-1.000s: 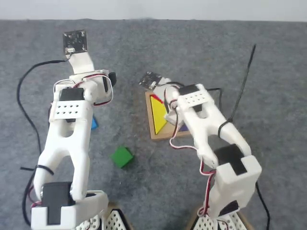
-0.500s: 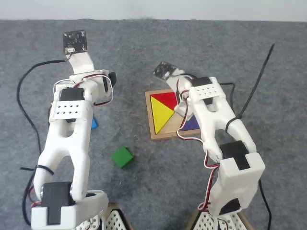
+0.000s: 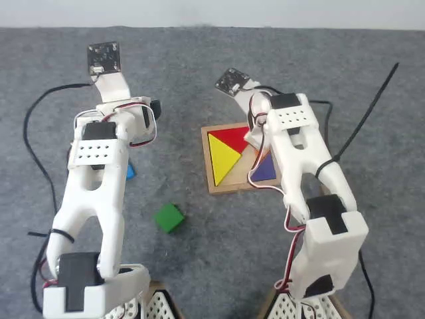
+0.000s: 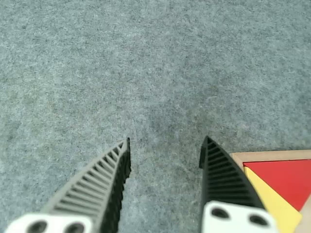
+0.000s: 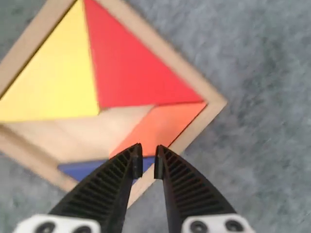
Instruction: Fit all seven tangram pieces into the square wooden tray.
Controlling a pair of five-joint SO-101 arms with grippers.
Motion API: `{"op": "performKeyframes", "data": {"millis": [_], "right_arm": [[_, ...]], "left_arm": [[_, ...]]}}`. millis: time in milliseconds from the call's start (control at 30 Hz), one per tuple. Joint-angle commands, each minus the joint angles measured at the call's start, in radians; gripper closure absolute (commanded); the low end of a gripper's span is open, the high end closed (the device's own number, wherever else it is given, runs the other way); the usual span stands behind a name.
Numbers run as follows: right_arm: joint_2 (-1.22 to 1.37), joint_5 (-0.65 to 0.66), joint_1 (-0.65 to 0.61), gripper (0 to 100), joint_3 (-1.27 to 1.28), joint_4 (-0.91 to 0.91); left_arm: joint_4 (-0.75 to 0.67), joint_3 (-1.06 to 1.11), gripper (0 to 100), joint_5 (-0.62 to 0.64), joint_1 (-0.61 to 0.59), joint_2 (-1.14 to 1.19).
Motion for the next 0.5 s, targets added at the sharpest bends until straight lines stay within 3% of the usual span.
{"op": "performKeyframes", "data": {"millis": [0,167,467], "right_arm": [[-0.139,0.000,0.073,94.0,-0.052,0.073],[-0.294,0.012,0.208,93.5,0.032,0.120],[-0.464,0.239,0.412,89.9,0.367,0.139]], "left_arm": [[-0.020,-0.004,78,-0.011,0.002,-0.009],[-0.021,-0.004,78,-0.011,0.002,-0.009],[-0.021,-0.004,78,-0.011,0.002,-0.009]]}}
